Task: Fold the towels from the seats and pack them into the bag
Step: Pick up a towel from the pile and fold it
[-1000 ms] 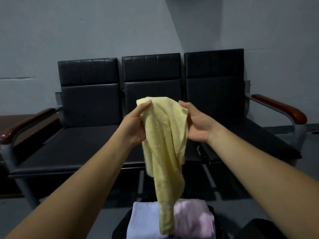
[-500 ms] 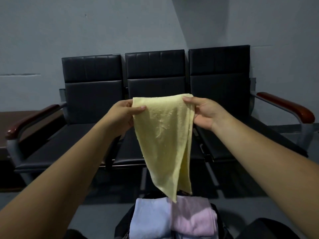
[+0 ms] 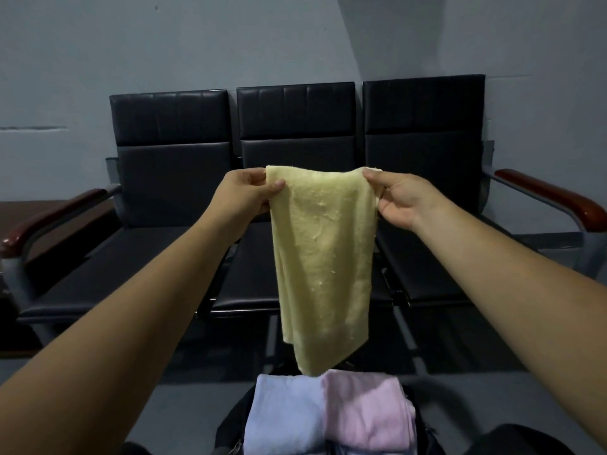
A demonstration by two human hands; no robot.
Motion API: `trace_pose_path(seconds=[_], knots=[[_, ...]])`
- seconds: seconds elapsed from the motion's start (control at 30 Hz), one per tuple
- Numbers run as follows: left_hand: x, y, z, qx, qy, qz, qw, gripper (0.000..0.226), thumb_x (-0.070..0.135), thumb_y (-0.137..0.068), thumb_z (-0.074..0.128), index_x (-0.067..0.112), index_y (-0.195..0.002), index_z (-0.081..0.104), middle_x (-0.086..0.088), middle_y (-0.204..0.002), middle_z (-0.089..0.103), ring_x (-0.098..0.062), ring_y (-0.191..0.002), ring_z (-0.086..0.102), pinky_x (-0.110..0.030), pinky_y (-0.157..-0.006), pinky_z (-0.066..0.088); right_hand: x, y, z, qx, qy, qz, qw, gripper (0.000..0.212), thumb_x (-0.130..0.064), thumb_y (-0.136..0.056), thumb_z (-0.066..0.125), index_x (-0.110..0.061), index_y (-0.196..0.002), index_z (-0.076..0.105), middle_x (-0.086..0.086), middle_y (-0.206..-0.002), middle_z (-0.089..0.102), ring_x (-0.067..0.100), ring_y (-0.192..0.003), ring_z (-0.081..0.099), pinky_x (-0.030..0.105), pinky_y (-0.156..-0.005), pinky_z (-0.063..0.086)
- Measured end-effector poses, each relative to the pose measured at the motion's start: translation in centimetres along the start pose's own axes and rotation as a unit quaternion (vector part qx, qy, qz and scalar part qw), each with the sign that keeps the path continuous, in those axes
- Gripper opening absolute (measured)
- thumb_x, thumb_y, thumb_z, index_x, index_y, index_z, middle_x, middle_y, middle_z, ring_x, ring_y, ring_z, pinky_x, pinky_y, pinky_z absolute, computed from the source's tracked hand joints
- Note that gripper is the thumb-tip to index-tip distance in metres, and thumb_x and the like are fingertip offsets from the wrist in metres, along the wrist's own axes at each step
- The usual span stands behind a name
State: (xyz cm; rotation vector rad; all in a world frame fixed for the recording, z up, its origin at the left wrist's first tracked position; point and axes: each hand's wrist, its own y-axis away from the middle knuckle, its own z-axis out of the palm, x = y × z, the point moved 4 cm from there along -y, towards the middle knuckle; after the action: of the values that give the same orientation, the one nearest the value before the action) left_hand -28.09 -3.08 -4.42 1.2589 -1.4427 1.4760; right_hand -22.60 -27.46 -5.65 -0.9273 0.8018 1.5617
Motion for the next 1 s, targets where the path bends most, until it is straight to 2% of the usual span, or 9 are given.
trace_pose_path(seconds=[0.1, 0.37, 0.47, 0.6, 0.7, 0.77, 0.83, 0.93, 1.0], knots=[[-0.9, -1.3, -0.3, 0.027, -0.027, 0.012, 0.999, 0.02, 0.019, -0.091, 0.073, 0.008, -0.108, 0.075, -0.005, -0.098, 0.078, -0.016, -0.091, 0.075, -0.023, -0.074, 0.059, 0.0, -2.2, -0.9, 0.072, 0.092, -0.035, 0.993, 0.033, 0.002, -0.085, 0.074, 0.008, -0.117, 0.066, 0.022, -0.107, 0.073, 0.027, -0.089, 0.076, 0.034, -0.068, 0.062], [-3.6, -9.0, -0.5, 0.116, -0.047, -0.003, 0.992, 0.034, 0.033, -0.087, 0.077, 0.015, -0.115, 0.074, 0.005, -0.106, 0.073, -0.004, -0.099, 0.064, -0.013, -0.073, 0.045, -0.7, -10.8, 0.8, 0.131, 0.223, -0.06, 0.964, 0.037, -0.015, -0.087, 0.079, -0.005, -0.119, 0.065, 0.01, -0.101, 0.072, 0.025, -0.094, 0.07, 0.04, -0.085, 0.058], [-3.0, -12.1, -1.1, 0.133, -0.031, 0.016, 0.991, 0.041, 0.034, -0.087, 0.077, 0.013, -0.121, 0.071, 0.003, -0.111, 0.072, -0.01, -0.106, 0.063, -0.017, -0.083, 0.048, -2.1, -14.7, 1.9, 0.13, 0.237, -0.096, 0.958, 0.035, -0.023, -0.085, 0.08, -0.008, -0.115, 0.071, 0.01, -0.102, 0.075, 0.028, -0.094, 0.072, 0.047, -0.092, 0.058], [-1.0, -14.9, -1.6, 0.136, -0.042, 0.07, 0.987, 0.045, 0.036, -0.086, 0.077, 0.011, -0.123, 0.07, 0.001, -0.115, 0.072, -0.013, -0.111, 0.064, -0.027, -0.1, 0.049, -4.4, -16.2, 3.5, 0.118, 0.218, -0.153, 0.957, 0.03, -0.023, -0.092, 0.073, -0.01, -0.119, 0.07, 0.008, -0.112, 0.071, 0.025, -0.107, 0.067, 0.043, -0.1, 0.054], [-1.6, -14.8, -1.6, 0.129, -0.052, 0.08, 0.987, 0.038, 0.036, -0.087, 0.076, 0.012, -0.117, 0.072, 0.005, -0.107, 0.073, -0.002, -0.1, 0.066, -0.012, -0.086, 0.049, -3.7, -16.3, 3.0, 0.099, 0.227, -0.176, 0.953, 0.019, -0.022, -0.094, 0.071, -0.013, -0.111, 0.072, 0.003, -0.108, 0.072, 0.018, -0.105, 0.066, 0.034, -0.101, 0.052], [-3.6, -14.0, -1.4, 0.122, -0.07, 0.073, 0.987, 0.027, 0.032, -0.088, 0.076, 0.013, -0.107, 0.074, 0.008, -0.096, 0.073, 0.005, -0.086, 0.065, -0.007, -0.072, 0.048, -1.7, -16.1, 1.7, 0.095, 0.242, -0.176, 0.949, 0.028, -0.021, -0.094, 0.071, -0.008, -0.118, 0.071, 0.003, -0.107, 0.072, 0.015, -0.103, 0.066, 0.025, -0.095, 0.051], [-6.6, -12.8, -1.3, 0.12, -0.093, 0.052, 0.987, 0.022, 0.031, -0.087, 0.077, 0.011, -0.096, 0.075, 0.004, -0.088, 0.073, -0.001, -0.078, 0.065, -0.015, -0.071, 0.05, 1.2, -15.7, -0.2, 0.103, 0.259, -0.165, 0.946, 0.029, -0.02, -0.093, 0.072, -0.006, -0.118, 0.072, 0.005, -0.107, 0.073, 0.018, -0.106, 0.066, 0.026, -0.094, 0.049], [-11.9, -10.6, -1.6, 0.107, -0.137, 0.022, 0.985, 0.037, 0.031, -0.086, 0.079, -0.002, -0.088, 0.063, -0.008, -0.078, 0.063, -0.014, -0.071, 0.056, -0.033, -0.068, 0.047, 6.6, -14.4, -3.0, 0.092, 0.281, -0.128, 0.947, 0.006, -0.016, -0.09, 0.073, -0.011, -0.093, 0.076, 0.008, -0.098, 0.074, 0.023, -0.099, 0.067, 0.042, -0.097, 0.051], [-15.3, -8.7, -1.6, 0.087, -0.169, -0.006, 0.982, 0.035, 0.03, -0.084, 0.081, 0.006, -0.089, 0.055, -0.007, -0.076, 0.055, -0.015, -0.07, 0.05, -0.035, -0.067, 0.043, 10.3, -13.1, -4.6, 0.084, 0.289, -0.083, 0.95, 0.01, -0.016, -0.091, 0.074, -0.014, -0.081, 0.075, 0.011, -0.09, 0.075, 0.028, -0.093, 0.067, 0.049, -0.094, 0.053]])
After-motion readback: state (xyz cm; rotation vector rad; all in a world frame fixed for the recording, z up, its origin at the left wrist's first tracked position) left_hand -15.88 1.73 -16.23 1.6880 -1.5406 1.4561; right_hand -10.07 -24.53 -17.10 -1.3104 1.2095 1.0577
